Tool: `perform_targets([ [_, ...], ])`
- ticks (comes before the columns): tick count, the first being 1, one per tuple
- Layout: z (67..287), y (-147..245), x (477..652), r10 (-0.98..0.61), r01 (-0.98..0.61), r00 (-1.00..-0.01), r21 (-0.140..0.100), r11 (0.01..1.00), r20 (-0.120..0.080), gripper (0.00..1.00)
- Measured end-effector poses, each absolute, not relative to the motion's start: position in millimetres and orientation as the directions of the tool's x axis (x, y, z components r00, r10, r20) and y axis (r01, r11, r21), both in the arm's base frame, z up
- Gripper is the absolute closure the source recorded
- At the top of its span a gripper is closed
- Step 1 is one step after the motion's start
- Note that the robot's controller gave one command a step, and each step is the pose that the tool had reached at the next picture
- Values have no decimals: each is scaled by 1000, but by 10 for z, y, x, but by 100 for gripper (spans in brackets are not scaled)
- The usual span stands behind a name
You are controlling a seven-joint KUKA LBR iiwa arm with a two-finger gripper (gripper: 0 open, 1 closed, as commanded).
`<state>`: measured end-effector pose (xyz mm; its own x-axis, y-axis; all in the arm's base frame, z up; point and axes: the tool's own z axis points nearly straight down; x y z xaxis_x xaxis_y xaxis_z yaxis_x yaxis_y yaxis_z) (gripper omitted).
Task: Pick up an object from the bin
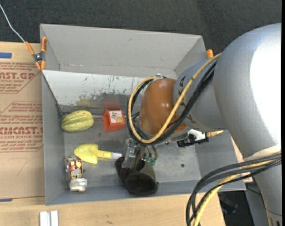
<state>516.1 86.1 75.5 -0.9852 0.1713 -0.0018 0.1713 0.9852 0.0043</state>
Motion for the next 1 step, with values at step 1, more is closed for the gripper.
perform_targets([
  [1, 755, 861, 5161, 171, 171, -985, 4, 985, -2, 100],
])
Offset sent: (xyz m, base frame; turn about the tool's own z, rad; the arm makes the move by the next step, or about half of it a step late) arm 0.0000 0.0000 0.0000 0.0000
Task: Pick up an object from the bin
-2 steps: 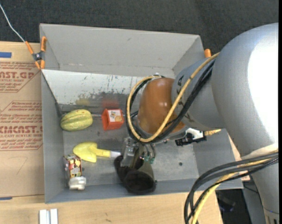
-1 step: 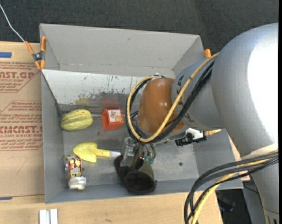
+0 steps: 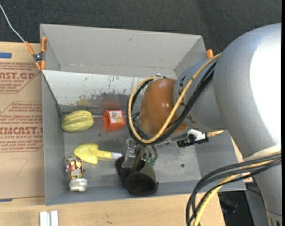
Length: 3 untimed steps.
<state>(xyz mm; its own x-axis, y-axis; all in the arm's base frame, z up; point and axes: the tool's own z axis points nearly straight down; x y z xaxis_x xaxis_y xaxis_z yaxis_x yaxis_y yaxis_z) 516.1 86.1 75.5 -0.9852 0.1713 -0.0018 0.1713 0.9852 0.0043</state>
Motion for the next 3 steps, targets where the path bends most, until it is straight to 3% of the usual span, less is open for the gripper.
perform_targets([
  [1, 755, 861, 5161, 171, 171, -985, 4, 985, -2, 100],
  [2, 840, 1459, 5448, 123, 123, -992, 6, 992, -6, 100],
  [3, 829, 1454, 5435, 123, 123, -992, 4, 992, -1, 0],
])
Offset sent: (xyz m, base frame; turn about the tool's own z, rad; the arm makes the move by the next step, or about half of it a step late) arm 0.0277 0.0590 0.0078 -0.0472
